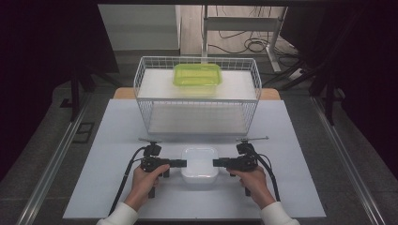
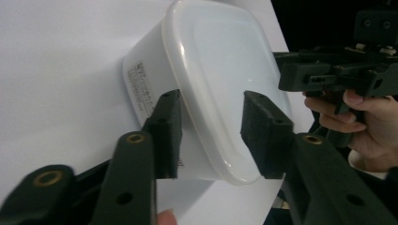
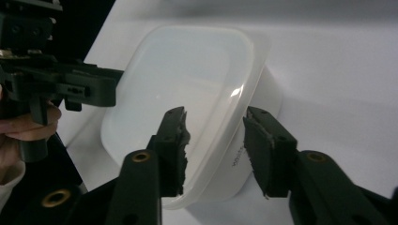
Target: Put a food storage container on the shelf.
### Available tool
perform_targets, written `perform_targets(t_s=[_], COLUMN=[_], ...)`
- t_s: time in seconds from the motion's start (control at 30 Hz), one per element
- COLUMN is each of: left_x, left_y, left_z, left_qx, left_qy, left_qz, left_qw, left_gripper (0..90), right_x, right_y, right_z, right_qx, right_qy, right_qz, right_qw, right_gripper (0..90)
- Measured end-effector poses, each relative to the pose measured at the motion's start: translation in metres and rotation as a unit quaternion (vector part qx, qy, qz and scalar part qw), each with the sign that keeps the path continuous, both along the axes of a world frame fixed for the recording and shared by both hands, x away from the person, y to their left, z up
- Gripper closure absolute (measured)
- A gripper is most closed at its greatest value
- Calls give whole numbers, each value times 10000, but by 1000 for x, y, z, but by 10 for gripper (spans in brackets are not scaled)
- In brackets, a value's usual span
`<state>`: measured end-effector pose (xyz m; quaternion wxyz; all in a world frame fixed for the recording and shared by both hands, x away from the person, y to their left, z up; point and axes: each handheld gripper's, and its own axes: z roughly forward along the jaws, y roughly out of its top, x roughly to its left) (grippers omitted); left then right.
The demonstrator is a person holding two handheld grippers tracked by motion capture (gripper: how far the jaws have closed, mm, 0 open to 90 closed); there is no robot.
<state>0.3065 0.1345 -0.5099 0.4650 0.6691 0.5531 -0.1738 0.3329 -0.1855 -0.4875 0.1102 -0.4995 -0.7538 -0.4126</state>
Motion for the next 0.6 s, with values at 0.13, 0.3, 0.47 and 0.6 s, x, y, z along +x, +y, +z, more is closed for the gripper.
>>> perform_targets(t_s=[0.13,0.3,0.47,0.6], left_x=[-1,-4,-6,-8], left_y=[1,2,2,3], left_z=[1,4,6,7], left_qx=[24,29,7,-19], left_qy=[35,23,-64,-119], left_qz=[24,11,36,40], left_qw=[10000,10000,10000,9999], left_gripper=[672,695,716,730], right_x=[-1,-5,-6,-6], right_y=[0,-2,-5,-7], right_z=[-1,1,3,3], right_qx=[59,157,217,227], right_qy=[47,150,136,65], right_qz=[-146,-280,-247,-219], right_qw=[9999,9994,9994,9995], right_gripper=[627,674,703,715])
